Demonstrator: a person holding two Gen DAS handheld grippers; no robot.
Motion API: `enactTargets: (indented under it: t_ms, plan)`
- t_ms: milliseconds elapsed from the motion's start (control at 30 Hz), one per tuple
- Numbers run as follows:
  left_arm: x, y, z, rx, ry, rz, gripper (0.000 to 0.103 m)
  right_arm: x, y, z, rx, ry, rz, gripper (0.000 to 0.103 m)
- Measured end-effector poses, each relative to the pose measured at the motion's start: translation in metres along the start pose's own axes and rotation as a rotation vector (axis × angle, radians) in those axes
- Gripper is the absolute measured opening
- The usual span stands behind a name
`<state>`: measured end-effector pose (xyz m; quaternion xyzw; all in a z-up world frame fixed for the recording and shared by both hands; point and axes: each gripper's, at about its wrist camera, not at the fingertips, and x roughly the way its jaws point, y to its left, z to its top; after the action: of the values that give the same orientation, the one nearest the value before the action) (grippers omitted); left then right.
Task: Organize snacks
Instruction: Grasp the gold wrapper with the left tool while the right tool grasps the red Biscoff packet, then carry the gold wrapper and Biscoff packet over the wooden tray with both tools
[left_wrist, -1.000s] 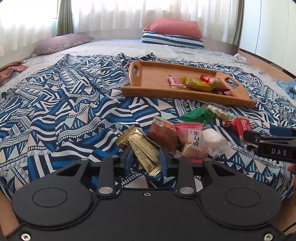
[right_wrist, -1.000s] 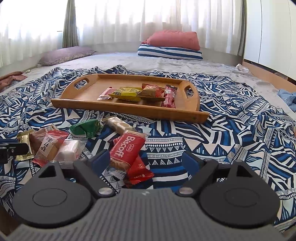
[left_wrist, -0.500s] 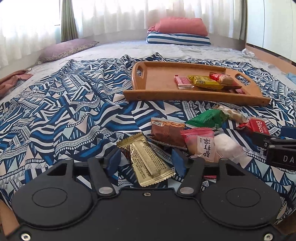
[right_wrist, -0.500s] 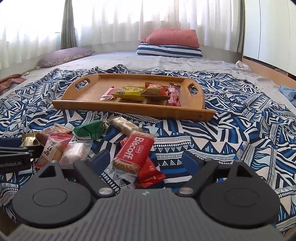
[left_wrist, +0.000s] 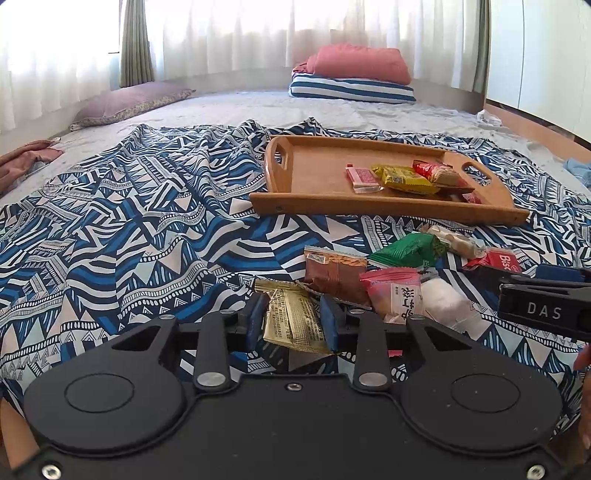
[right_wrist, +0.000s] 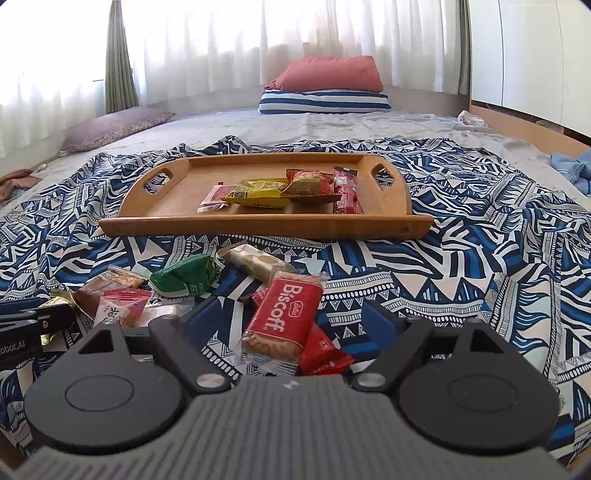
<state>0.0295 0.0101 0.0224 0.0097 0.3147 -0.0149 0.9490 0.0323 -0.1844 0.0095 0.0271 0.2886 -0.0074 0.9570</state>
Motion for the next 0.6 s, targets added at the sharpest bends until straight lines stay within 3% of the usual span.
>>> enactTargets:
  t_ms: [167, 233, 300, 600]
  plan:
    - [-0.0026, 0.0014, 0.0004, -0.003, 0.006, -0.01, 0.029, -0.0001, 0.0036, 0.0002, -0.009, 0.013, 0.0, 0.073]
    - [-0.0028, 0.0023, -0.0002, -0.008, 0.01, -0.013, 0.029, 0.0016, 0.0055, 0.0002, -0.026, 0.035, -0.001, 0.05]
    - [-0.002, 0.0032, -0.0019, -0.008, 0.018, -0.011, 0.029, 0.0006, 0.0066, -0.0005, -0.044, 0.038, -0.022, 0.043]
    - [0.0043, 0.0015, -0.0071, 0.031, 0.053, 0.007, 0.034, -0.0068, -0.0005, 0.0009, -0.049, 0.026, -0.017, 0.04]
